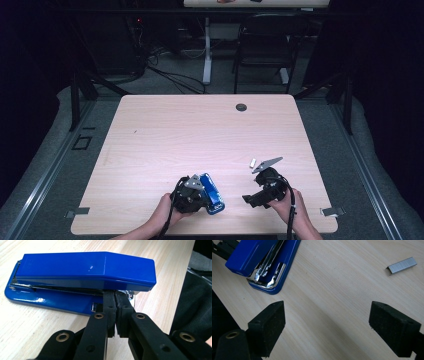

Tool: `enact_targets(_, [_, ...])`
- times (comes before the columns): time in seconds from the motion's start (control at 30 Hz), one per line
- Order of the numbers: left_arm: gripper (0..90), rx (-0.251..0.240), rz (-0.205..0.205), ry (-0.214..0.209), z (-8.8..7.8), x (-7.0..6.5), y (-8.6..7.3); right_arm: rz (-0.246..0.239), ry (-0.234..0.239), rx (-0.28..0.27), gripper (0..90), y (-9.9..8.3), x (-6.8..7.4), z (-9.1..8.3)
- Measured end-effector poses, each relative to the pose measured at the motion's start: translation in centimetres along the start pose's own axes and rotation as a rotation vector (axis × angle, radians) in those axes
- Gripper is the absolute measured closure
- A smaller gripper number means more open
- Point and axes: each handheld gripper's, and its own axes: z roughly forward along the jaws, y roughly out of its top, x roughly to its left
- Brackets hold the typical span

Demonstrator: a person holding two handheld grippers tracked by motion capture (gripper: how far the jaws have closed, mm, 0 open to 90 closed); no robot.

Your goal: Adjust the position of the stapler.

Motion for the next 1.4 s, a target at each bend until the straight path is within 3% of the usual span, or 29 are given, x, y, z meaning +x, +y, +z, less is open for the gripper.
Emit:
enact_targets(0.1, [86.9,0.009,0.011,-0.013,0.0,0.2,0.1,0.003,0.005,0.004,13.3,0.0,0.0,0.0])
enact_targets(0.27, [74.4,0.027,0.015,-0.011,-0.6,0.6,0.3,0.013,0.026,-0.002,13.8,-0.1,-0.1,0.0])
enact_targets(0.37, [59.1,0.046,0.007,0.008,-1.3,1.1,0.4,0.016,0.032,-0.001,14.0,-0.1,-0.2,-0.1])
enact_targets(0.4, [48.7,0.055,0.004,0.019,-1.5,1.2,0.4,0.016,0.033,-0.006,14.0,-0.2,-0.1,-0.1])
enact_targets(0.47, [44.9,0.08,0.003,0.056,-2.0,1.6,0.4,0.014,0.03,-0.006,14.1,-0.1,-0.1,-0.1])
enact_targets(0.57, [35.3,0.094,-0.009,0.085,-2.8,2.6,0.2,0.043,0.085,-0.023,14.6,0.0,0.1,-0.3])
enact_targets(0.6, [32.1,0.102,-0.016,0.077,-3.1,3.0,0.2,0.06,0.097,-0.034,14.8,0.1,0.2,-0.3])
enact_targets(0.67, [24.6,0.093,-0.033,0.105,-3.8,3.9,0.1,0.069,0.117,-0.045,14.9,0.4,0.6,-0.4])
enact_targets(0.77, [16.1,0.122,-0.058,0.099,-4.6,5.1,0.1,0.064,0.11,-0.052,15.2,0.9,1.3,-0.2])
enact_targets(0.9, [13.1,0.151,-0.076,0.122,-5.1,6.1,-0.4,0.041,0.116,-0.047,15.7,1.7,2.5,0.3])
enact_targets(1.13, [8.8,0.131,-0.115,0.149,-4.6,7.6,-0.5,-0.046,0.146,-0.057,18.7,3.4,5.4,1.5])
enact_targets(1.27, [7.3,0.127,-0.119,0.159,-4.4,7.9,-0.5,-0.103,0.131,-0.018,21.1,4.3,7.4,2.9])
enact_targets(1.4, [6.8,0.134,-0.115,0.166,-4.4,8.0,-0.7,-0.135,0.075,0.014,33.1,4.7,8.7,4.4])
